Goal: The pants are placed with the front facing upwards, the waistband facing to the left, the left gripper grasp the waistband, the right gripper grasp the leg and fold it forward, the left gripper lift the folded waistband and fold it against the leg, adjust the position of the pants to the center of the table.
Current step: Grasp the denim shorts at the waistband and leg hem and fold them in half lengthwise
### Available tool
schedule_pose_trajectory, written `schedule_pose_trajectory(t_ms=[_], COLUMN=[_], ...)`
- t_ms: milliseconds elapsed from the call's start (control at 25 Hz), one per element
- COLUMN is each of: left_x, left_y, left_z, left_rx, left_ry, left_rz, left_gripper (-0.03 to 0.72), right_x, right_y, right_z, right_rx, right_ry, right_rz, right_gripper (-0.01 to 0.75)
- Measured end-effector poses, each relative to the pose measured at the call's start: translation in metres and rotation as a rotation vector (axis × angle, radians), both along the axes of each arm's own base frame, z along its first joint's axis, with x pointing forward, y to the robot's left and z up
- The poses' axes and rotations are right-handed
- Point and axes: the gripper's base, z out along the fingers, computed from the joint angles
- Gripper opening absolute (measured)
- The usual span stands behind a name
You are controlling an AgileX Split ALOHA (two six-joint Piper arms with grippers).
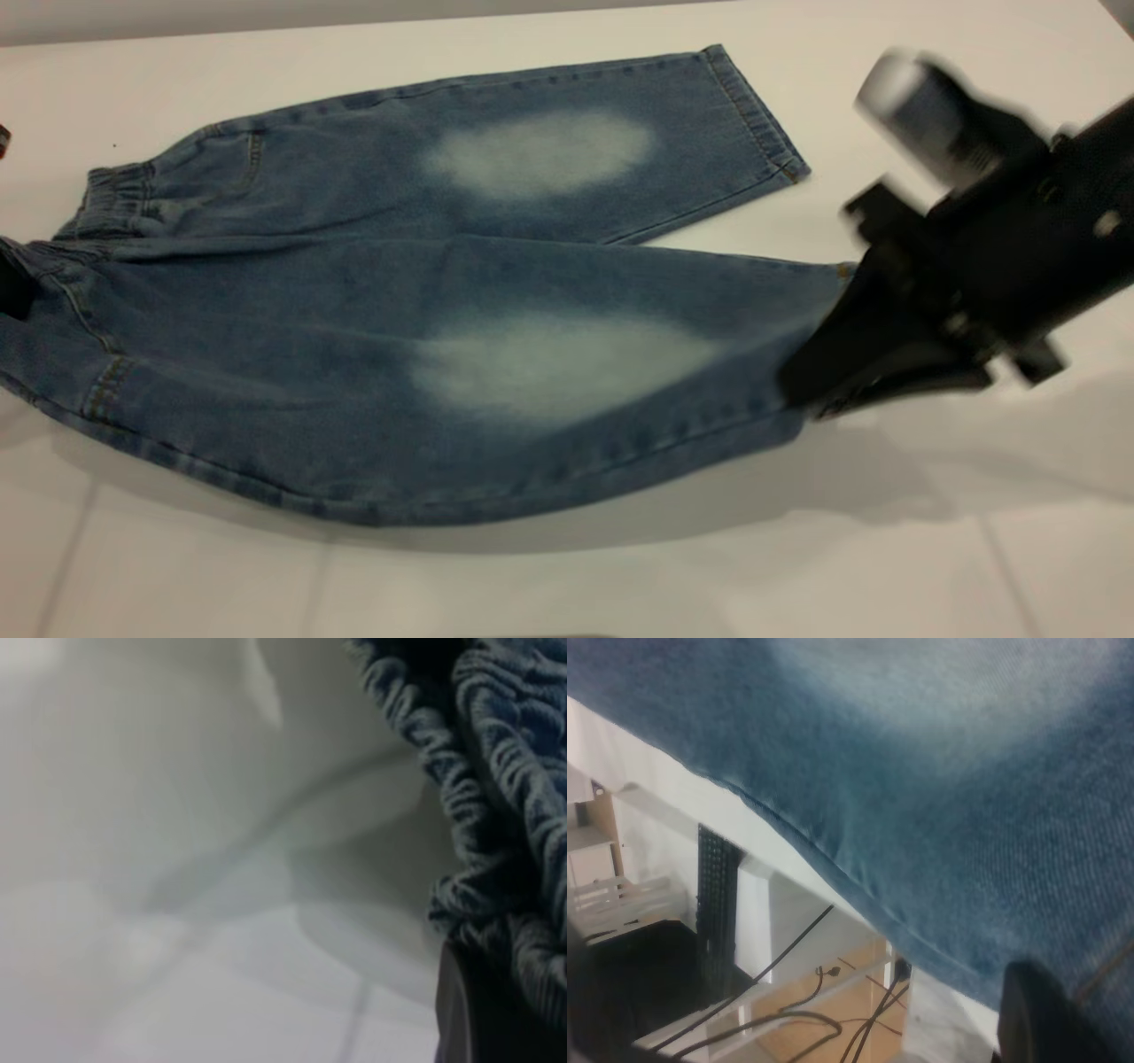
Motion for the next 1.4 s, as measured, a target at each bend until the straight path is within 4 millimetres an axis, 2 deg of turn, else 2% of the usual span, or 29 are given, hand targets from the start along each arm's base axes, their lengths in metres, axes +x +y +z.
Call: schedule_pose_trajectory(t_ms=[240,360,560,920,1200,1400], left_x=[-0.005,-0.005,0.002,0.024,0.032,0.034], left_y=[-0.004,-0.005,-0.009,-0.006,0.007,0.018], left_z=[0.022,0.033,0.041,0.053,0.058,0.059], left_rx=[-0.026,-0.035,-0.118,-0.312,-0.323,-0.305], left_ry=[-0.024,-0.063,-0.135,-0.309,-0.404,-0.452], left_rz=[0.014,0.035,0.158,0.568,0.815,0.975], left_gripper=[0.077,0.079,0.083,0.083,0.085,0.086], right_x=[0.004,0.021,0.065,0.134,0.170,0.187], right_y=[-0.001,0.001,0.006,0.010,0.008,0.003], right_z=[0.051,0.066,0.085,0.064,0.044,0.031], right_rx=[0.063,0.086,0.121,0.194,0.244,0.246], right_ry=[-0.018,-0.022,-0.068,-0.012,0.003,0.025], right_rz=[-0.075,-0.125,-0.197,-0.442,-0.628,-0.769], right_gripper=[0.025,0.025,0.025,0.025,0.025,0.025])
